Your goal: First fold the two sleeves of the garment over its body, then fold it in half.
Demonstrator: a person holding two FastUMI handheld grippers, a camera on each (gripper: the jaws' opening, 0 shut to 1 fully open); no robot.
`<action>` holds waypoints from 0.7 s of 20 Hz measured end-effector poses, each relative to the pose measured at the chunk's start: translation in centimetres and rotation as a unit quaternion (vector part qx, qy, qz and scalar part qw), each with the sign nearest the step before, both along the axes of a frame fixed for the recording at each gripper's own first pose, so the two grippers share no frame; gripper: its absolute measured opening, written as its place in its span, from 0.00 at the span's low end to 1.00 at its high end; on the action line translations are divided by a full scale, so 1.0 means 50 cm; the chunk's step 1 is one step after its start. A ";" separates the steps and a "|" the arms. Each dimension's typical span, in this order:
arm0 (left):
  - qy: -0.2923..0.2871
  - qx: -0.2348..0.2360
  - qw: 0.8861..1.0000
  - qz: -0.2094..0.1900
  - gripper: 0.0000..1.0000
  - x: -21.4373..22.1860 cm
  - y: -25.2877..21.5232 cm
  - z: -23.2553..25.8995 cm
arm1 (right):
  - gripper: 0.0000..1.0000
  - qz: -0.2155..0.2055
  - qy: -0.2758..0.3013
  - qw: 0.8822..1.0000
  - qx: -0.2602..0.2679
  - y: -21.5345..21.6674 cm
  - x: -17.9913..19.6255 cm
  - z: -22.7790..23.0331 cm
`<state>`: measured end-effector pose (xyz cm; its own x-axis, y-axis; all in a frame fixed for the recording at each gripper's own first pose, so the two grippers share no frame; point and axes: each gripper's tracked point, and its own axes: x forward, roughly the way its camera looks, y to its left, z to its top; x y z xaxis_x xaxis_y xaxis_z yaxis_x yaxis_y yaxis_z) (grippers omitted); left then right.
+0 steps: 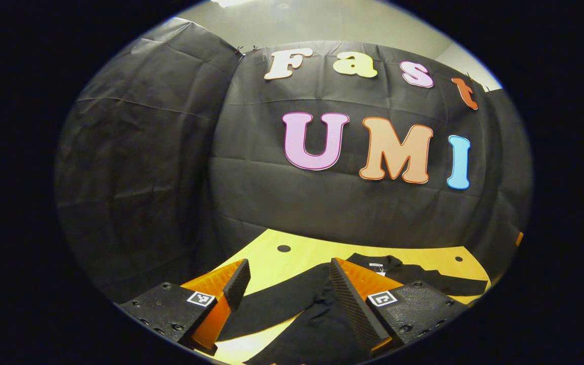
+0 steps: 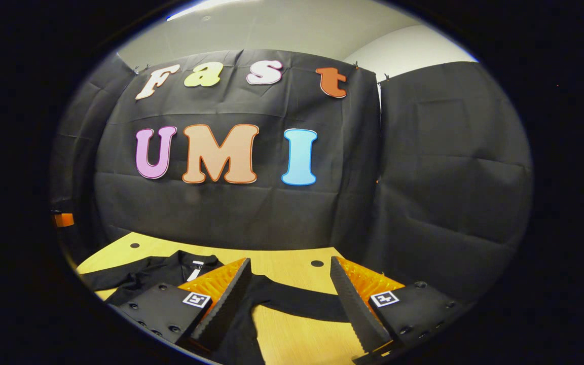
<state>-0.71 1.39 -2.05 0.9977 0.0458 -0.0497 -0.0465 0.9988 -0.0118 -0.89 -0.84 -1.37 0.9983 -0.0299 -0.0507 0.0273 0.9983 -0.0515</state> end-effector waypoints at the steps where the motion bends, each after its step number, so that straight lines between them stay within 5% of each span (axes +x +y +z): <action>1: 0.001 0.002 1.000 0.001 0.93 -0.003 0.002 -0.002 | 1.00 0.000 0.002 1.000 0.001 -0.001 0.000 -0.002; 14: 0.011 0.011 1.000 0.010 0.92 -0.010 0.021 -0.017 | 1.00 -0.014 0.014 1.000 0.011 -0.021 0.011 -0.026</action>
<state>-1.19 2.42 -2.93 0.9953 0.0678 -0.0696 -0.0671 0.9977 0.0122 -0.32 -1.88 -2.66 0.9953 -0.0560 -0.0786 0.0537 0.9981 -0.0307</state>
